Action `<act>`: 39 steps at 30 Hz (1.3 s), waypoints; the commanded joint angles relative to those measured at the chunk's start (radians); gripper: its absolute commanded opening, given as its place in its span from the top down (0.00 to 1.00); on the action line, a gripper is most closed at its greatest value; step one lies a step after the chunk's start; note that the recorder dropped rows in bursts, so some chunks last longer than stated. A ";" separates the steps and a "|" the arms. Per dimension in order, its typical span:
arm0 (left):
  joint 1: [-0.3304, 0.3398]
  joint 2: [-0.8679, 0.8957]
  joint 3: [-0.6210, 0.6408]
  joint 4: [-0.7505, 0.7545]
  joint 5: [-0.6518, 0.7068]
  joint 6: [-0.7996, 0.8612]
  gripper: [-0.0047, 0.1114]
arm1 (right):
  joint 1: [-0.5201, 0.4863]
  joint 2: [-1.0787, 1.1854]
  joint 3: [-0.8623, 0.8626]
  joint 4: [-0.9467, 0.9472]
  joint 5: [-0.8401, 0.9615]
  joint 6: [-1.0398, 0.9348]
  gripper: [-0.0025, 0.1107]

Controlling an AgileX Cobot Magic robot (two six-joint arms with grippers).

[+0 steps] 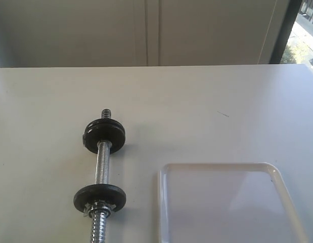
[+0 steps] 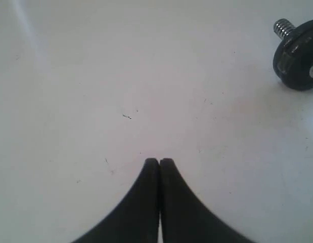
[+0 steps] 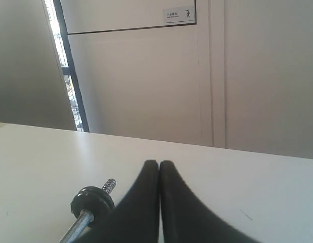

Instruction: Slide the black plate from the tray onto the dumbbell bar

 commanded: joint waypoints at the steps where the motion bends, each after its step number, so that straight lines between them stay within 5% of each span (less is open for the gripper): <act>1: -0.007 -0.004 0.004 0.001 0.001 -0.002 0.96 | 0.001 -0.002 0.004 0.001 -0.008 0.006 0.98; 8: -0.005 -0.004 0.004 0.001 0.001 -0.002 0.96 | -0.001 -0.037 0.051 -0.017 -0.048 0.006 0.98; 22: -0.005 -0.004 0.004 0.001 -0.019 -0.002 0.96 | -0.006 -0.220 0.439 -0.228 -0.096 0.001 0.98; 27: -0.005 -0.004 0.004 0.001 -0.022 -0.002 0.96 | -0.055 -0.220 0.572 -0.261 -0.107 -0.011 0.98; 39: -0.005 -0.004 0.004 0.001 -0.022 -0.002 0.96 | -0.300 -0.220 0.572 -0.340 -0.273 -0.011 0.98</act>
